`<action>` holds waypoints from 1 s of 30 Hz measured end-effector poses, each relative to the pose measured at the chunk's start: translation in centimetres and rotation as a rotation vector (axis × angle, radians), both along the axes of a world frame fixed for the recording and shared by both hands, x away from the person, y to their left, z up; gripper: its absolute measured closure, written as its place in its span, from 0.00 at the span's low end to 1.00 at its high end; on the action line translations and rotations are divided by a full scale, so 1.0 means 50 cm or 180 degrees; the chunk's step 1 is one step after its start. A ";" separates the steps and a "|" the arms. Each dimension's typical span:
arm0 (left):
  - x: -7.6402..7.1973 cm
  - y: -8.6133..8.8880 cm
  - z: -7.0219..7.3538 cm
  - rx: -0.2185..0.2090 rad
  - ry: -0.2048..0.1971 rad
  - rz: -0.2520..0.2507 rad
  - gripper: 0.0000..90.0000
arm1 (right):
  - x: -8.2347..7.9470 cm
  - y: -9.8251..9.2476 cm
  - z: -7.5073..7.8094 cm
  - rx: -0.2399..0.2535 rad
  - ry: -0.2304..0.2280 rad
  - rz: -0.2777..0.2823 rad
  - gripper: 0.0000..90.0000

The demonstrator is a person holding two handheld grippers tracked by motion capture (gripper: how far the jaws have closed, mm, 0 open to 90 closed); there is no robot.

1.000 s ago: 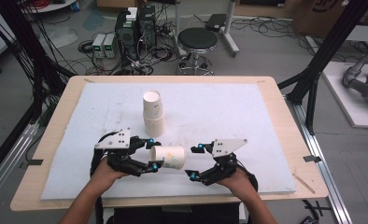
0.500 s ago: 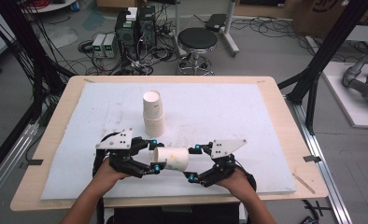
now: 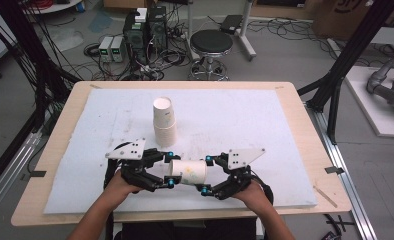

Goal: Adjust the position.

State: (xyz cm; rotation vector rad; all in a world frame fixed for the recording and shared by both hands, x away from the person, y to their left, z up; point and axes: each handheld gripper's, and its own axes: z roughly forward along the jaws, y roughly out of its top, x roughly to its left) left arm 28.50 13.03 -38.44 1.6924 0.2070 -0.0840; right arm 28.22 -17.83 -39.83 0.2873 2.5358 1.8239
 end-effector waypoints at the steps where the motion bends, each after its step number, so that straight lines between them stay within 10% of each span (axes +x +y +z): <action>1: 0.000 0.000 -0.002 0.0001 0.0008 -0.0005 0.41 | 0.000 -0.002 0.000 0.0026 0.0012 -0.0003 0.29; 16: -0.005 0.000 -0.011 -0.0006 0.0052 0.0018 0.39 | 0.000 -0.010 0.004 0.0148 0.0025 0.0026 0.37; 19: -0.008 0.001 -0.007 0.0123 0.0103 0.0187 0.17 | 0.001 -0.010 0.005 0.0099 0.0052 0.0010 0.37; 30: -0.013 0.026 0.017 0.0434 -0.0039 0.0359 0.17 | 0.004 -0.004 0.019 -0.0295 0.0034 -0.0090 0.36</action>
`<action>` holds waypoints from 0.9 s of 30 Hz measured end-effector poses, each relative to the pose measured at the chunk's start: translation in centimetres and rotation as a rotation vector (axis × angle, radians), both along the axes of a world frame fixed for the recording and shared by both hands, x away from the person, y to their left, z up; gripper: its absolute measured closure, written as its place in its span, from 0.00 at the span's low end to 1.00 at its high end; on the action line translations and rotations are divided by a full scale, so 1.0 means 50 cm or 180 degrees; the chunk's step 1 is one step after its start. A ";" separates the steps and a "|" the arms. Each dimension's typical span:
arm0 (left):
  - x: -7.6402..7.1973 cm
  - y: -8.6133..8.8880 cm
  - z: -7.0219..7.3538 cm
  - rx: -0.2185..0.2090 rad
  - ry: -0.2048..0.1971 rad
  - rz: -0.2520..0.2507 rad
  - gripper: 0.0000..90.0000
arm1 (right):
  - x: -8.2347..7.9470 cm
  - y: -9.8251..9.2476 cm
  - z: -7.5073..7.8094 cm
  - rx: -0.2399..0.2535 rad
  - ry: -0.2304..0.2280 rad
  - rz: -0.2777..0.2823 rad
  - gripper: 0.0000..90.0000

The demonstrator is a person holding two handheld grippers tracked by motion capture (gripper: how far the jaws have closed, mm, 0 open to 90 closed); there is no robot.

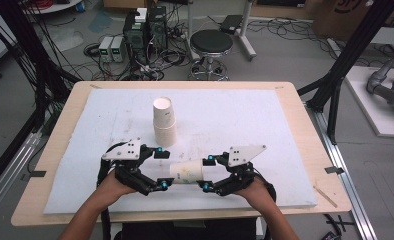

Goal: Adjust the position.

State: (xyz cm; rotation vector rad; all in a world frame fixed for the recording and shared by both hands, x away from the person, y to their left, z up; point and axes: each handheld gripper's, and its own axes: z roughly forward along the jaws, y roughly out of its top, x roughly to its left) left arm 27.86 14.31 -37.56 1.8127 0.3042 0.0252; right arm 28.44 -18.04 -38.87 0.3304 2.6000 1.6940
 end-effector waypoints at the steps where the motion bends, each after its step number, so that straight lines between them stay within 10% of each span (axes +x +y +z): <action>1: 0.000 0.001 0.001 0.0034 -0.0018 -0.0009 0.17 | 0.002 0.001 0.001 -0.0019 0.0006 0.0002 0.36; 27: 0.010 -0.039 0.009 0.0829 -0.0169 -0.0083 0.17 | 0.024 0.080 0.080 -0.1129 -0.0274 0.0212 0.35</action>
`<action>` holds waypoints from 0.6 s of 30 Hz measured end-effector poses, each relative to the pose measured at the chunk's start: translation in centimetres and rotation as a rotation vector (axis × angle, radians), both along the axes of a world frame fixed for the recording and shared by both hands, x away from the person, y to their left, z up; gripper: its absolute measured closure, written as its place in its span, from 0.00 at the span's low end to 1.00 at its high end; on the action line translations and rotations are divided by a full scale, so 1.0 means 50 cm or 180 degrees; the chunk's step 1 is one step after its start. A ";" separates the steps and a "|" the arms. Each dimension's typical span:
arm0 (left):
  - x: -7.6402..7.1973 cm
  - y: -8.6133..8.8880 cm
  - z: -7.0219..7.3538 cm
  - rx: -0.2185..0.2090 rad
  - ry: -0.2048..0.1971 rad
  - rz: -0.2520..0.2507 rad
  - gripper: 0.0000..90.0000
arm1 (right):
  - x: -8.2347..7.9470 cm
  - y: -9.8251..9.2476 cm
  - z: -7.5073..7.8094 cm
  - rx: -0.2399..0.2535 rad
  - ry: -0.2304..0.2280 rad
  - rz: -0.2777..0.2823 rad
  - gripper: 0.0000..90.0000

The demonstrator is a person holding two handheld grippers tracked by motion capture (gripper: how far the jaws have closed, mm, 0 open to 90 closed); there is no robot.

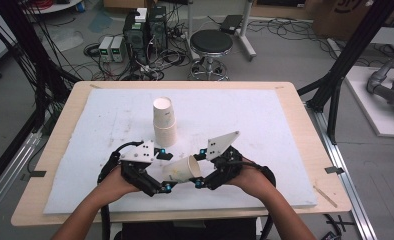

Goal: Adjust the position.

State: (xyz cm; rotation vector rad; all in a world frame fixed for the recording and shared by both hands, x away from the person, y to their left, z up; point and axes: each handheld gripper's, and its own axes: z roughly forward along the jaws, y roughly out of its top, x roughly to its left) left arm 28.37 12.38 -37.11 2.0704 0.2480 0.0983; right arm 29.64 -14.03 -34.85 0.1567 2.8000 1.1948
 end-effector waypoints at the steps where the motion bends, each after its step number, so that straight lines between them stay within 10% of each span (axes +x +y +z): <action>1: 0.001 -0.002 0.000 0.0034 -0.0012 -0.0014 0.17 | 0.000 0.003 0.002 -0.0039 -0.0015 0.0008 0.35; 18: 0.008 -0.030 -0.014 0.0537 -0.0034 -0.0153 0.22 | -0.001 0.043 0.011 -0.0537 -0.0123 0.0118 0.35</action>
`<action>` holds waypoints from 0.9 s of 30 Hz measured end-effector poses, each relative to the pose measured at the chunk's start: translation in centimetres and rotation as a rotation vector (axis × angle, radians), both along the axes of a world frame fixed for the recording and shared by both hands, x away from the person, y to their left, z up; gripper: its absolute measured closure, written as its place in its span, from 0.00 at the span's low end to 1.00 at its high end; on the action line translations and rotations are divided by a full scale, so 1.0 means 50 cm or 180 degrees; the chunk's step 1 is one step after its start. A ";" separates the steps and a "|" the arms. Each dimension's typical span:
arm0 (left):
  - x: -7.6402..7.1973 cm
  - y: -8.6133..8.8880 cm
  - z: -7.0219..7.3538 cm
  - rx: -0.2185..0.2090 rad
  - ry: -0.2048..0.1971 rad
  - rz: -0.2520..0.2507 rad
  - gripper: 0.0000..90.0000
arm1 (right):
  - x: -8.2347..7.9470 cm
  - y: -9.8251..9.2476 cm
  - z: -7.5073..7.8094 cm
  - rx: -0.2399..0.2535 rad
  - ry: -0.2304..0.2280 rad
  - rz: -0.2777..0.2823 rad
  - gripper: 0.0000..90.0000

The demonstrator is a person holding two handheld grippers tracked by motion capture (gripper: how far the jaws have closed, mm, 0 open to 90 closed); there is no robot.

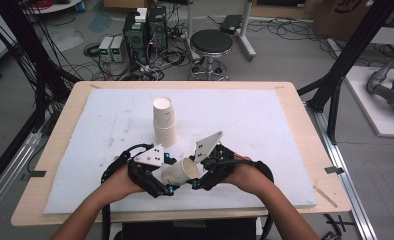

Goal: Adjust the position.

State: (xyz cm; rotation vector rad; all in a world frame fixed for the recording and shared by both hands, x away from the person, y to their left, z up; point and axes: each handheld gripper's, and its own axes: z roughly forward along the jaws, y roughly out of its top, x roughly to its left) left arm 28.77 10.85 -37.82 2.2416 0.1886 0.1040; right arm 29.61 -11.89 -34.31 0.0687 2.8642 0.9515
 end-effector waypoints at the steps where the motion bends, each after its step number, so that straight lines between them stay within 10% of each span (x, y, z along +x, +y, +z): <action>1: 0.001 -0.002 0.000 0.0029 -0.0009 -0.0010 0.22 | 0.000 0.002 -0.001 -0.0030 -0.0025 0.0009 0.35; 27: 0.010 -0.022 -0.015 0.0060 0.0196 -0.0092 0.37 | 0.001 0.022 -0.008 -0.0172 0.0046 0.0078 0.31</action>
